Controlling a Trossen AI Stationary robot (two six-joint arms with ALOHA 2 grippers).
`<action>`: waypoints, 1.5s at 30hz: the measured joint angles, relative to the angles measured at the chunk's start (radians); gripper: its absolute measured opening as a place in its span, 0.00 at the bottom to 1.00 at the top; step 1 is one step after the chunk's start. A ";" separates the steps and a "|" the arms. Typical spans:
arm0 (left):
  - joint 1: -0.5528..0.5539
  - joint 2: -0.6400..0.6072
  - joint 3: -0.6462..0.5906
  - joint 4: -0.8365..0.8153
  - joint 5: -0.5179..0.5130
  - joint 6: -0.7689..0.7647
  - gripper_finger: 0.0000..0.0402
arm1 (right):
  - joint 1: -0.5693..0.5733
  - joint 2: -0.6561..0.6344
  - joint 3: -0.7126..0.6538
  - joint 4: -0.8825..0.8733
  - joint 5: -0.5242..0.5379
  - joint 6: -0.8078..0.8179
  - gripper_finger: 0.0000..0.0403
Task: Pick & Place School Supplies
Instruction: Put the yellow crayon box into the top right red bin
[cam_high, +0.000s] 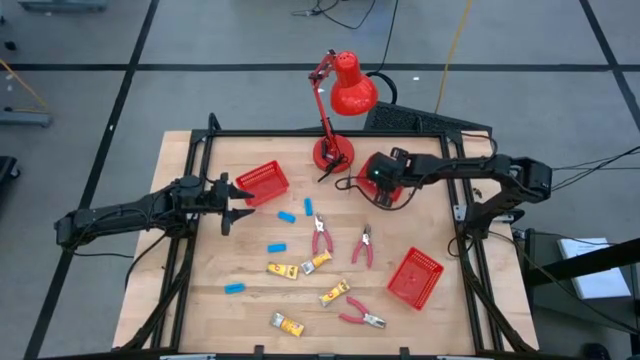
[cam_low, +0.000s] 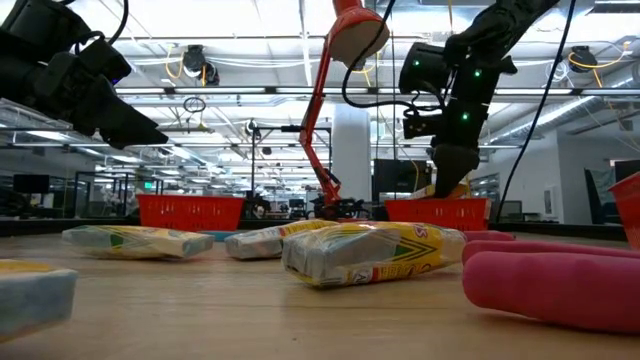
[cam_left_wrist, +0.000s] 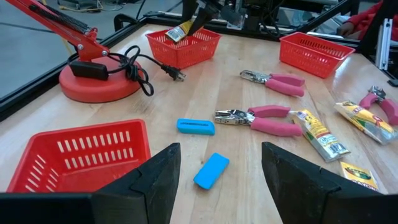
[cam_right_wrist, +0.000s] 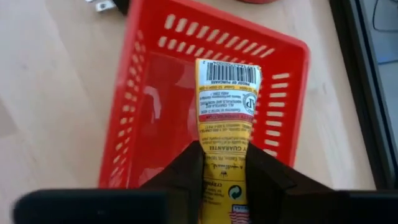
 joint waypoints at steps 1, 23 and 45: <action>0.000 0.000 0.000 0.000 0.000 0.000 0.57 | -0.005 0.000 0.000 0.002 0.000 0.009 0.28; 0.000 0.000 0.000 -0.004 0.002 0.010 0.57 | 0.290 0.035 0.000 0.463 -0.214 -0.064 0.64; 0.000 0.000 0.000 -0.009 0.003 0.010 0.57 | 0.566 0.501 0.379 0.396 -0.265 -0.010 0.67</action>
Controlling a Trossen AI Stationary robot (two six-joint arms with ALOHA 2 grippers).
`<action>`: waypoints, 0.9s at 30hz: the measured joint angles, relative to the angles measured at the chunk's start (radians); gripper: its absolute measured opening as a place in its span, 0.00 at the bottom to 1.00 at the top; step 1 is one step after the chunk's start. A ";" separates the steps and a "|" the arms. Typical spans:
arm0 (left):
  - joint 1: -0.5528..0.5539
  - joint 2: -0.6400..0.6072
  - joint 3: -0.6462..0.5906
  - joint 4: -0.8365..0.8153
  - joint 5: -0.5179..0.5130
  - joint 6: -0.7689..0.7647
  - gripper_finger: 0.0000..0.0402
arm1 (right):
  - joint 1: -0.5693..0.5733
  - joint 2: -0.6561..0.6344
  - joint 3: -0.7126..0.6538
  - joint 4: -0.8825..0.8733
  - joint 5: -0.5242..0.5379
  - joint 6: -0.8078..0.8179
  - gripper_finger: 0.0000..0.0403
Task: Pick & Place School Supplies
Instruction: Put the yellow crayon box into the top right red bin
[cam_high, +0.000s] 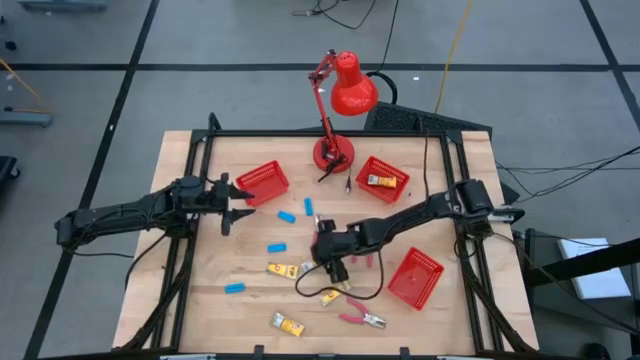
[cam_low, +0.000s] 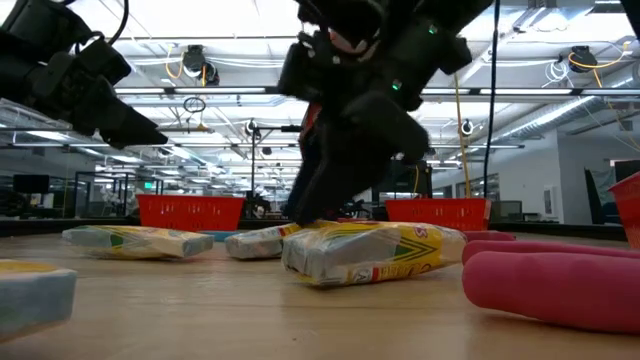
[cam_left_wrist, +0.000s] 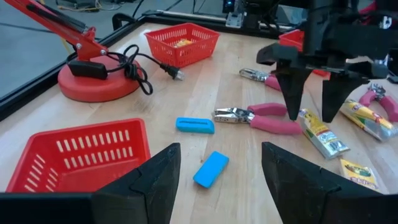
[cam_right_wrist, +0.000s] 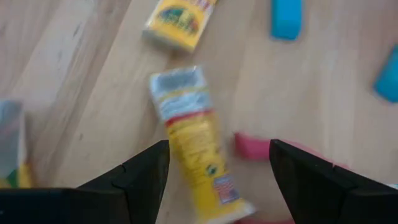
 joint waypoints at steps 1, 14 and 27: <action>0.000 0.000 0.000 -0.004 0.000 0.000 0.57 | 0.000 -0.002 0.000 -0.004 -0.002 0.004 0.67; 0.000 0.000 0.000 -0.006 0.000 0.009 0.57 | 0.034 -0.004 -0.014 -0.046 0.005 0.070 0.67; 0.000 0.000 0.000 -0.005 0.000 0.001 0.57 | 0.032 -0.003 -0.063 0.023 0.031 0.108 0.66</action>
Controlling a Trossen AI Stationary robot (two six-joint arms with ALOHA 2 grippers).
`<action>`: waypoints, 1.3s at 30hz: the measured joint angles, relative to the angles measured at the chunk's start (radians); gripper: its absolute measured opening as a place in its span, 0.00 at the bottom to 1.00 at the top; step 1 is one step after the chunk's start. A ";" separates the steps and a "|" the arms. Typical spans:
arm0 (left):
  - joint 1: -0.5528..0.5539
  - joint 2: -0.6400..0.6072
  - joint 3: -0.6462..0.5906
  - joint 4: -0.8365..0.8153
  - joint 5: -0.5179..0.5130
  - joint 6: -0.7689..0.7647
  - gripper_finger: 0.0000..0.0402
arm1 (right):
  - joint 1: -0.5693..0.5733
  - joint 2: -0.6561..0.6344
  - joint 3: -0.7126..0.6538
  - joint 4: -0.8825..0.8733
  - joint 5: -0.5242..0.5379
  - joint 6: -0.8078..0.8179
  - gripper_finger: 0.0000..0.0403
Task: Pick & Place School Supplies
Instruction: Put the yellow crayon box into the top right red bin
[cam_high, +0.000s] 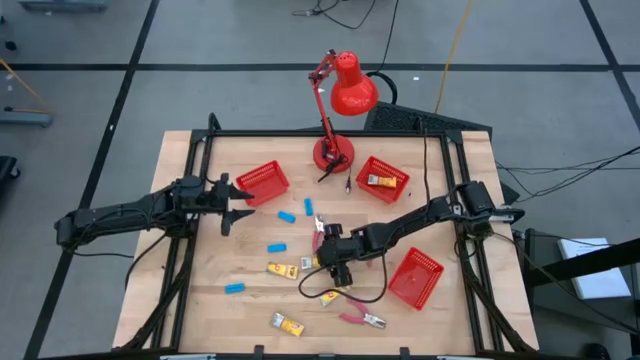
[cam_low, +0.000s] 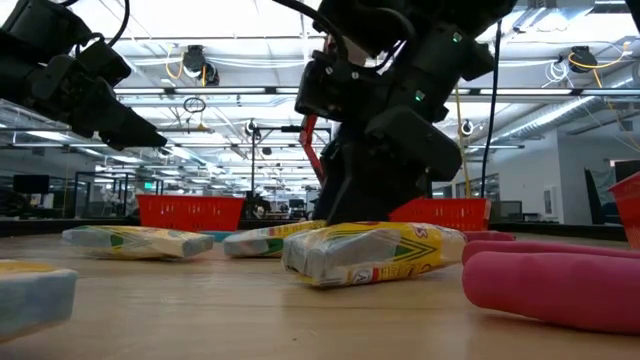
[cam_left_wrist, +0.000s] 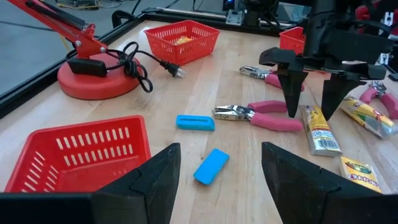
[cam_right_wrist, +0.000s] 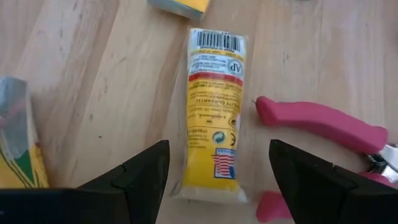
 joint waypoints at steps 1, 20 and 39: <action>0.000 0.000 0.000 0.000 0.000 0.000 0.57 | 0.001 0.000 0.000 0.000 0.000 0.001 0.66; 0.000 0.000 0.000 -0.001 0.000 -0.003 0.57 | 0.017 0.073 0.003 0.088 0.000 0.027 0.40; 0.000 0.000 -0.025 0.008 -0.001 0.009 0.57 | 0.064 0.059 -0.003 0.200 0.091 -0.031 0.17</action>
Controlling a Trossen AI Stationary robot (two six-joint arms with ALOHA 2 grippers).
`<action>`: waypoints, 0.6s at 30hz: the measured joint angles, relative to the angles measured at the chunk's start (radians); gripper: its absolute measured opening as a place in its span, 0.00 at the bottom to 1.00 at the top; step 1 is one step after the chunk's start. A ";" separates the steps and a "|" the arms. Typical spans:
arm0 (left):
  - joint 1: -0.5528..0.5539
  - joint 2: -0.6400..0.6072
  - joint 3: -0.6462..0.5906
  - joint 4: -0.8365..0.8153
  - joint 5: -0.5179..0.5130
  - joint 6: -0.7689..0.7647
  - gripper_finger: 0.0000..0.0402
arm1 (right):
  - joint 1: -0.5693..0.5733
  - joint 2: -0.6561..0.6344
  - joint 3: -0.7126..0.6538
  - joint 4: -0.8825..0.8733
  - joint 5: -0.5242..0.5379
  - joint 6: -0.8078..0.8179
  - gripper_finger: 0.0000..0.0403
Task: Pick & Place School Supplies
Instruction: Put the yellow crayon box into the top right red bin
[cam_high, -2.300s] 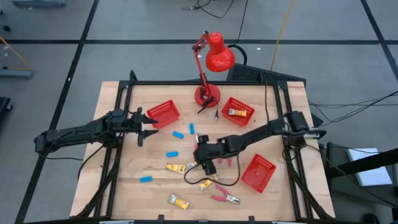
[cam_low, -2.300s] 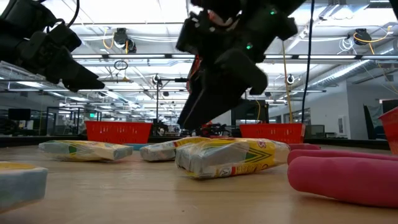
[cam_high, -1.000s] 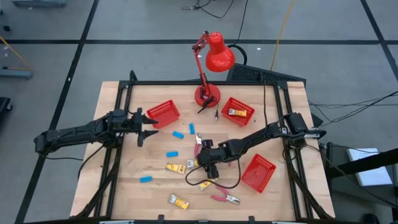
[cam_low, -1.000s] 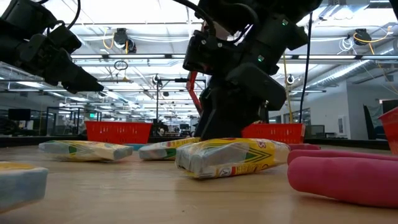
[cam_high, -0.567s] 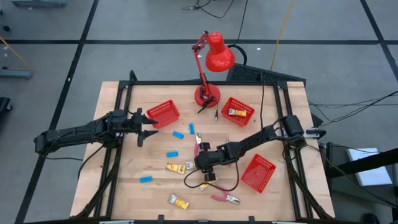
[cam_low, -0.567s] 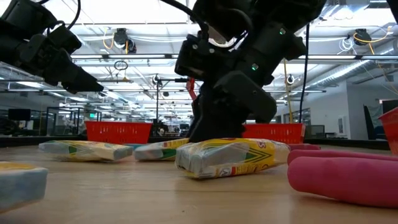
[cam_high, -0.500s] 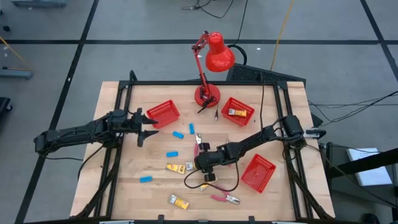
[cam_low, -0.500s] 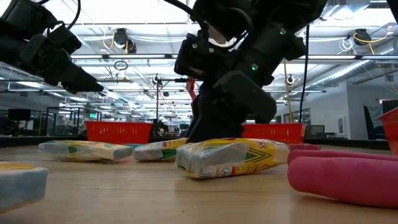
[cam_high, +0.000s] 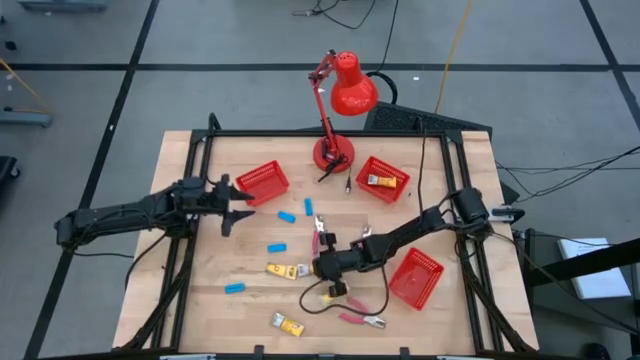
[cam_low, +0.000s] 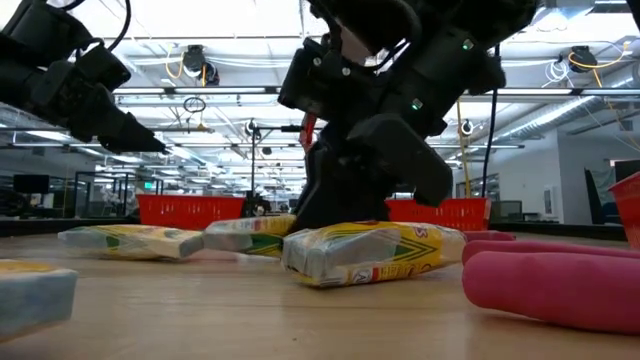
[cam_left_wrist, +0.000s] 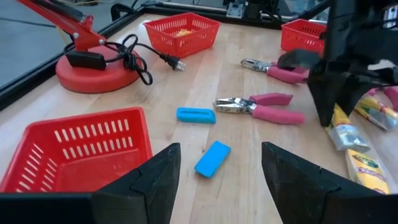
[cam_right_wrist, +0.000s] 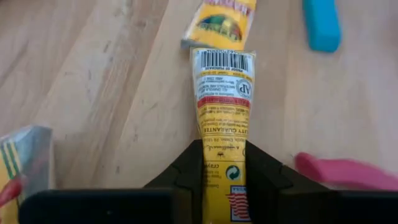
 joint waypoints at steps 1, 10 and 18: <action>0.000 0.000 -0.009 0.012 0.000 0.000 0.57 | 0.005 -0.008 -0.001 0.006 0.028 -0.018 0.17; 0.000 0.021 -0.066 0.132 0.009 -0.022 0.57 | 0.004 -0.139 -0.015 0.039 0.265 -0.177 0.17; 0.000 0.021 -0.066 0.132 0.010 -0.023 0.57 | -0.057 -0.386 -0.258 0.037 0.478 -0.186 0.17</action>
